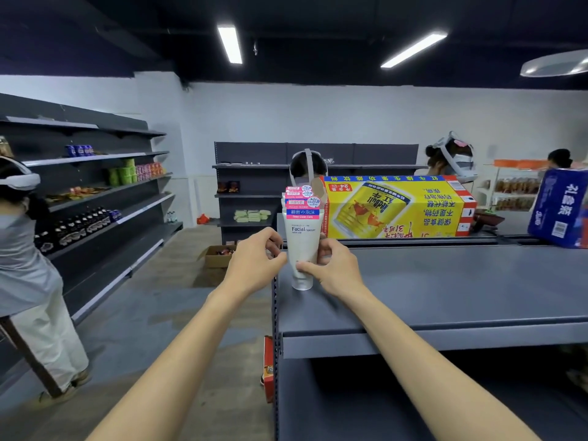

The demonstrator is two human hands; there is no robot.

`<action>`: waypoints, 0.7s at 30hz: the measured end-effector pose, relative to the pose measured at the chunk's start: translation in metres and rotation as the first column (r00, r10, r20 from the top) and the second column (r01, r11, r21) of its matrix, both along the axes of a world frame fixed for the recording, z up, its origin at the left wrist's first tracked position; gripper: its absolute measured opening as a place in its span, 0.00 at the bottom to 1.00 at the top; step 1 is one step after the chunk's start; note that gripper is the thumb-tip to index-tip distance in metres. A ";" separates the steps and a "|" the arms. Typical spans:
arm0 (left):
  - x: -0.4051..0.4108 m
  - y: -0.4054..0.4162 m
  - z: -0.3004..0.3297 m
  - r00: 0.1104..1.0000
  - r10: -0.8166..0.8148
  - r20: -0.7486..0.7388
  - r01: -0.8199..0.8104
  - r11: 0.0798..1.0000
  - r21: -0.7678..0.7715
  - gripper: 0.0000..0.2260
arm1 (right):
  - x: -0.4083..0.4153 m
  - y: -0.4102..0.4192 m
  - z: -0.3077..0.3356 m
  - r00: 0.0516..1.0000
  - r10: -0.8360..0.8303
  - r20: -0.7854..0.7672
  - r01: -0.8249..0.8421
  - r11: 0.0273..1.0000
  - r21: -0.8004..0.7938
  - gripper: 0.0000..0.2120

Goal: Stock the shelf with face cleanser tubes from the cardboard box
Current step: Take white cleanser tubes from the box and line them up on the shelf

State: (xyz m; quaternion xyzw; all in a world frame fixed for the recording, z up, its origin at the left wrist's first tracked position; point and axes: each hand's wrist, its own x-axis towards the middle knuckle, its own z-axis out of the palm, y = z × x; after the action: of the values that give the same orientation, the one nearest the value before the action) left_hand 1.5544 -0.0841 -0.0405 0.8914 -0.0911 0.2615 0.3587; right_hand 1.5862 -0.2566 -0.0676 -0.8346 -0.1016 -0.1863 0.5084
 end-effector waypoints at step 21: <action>0.013 0.001 -0.012 1.000 -0.013 0.013 0.013 1.000 0.007 0.08 | 0.028 0.010 -0.003 0.999 -0.046 0.001 0.046 0.999 0.005 0.23</action>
State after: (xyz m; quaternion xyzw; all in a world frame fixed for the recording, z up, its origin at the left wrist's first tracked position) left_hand 1.5673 -0.0827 -0.0525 0.8904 -0.0999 0.2646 0.3567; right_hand 1.6144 -0.2464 -0.0702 -0.8353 -0.0822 -0.1987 0.5059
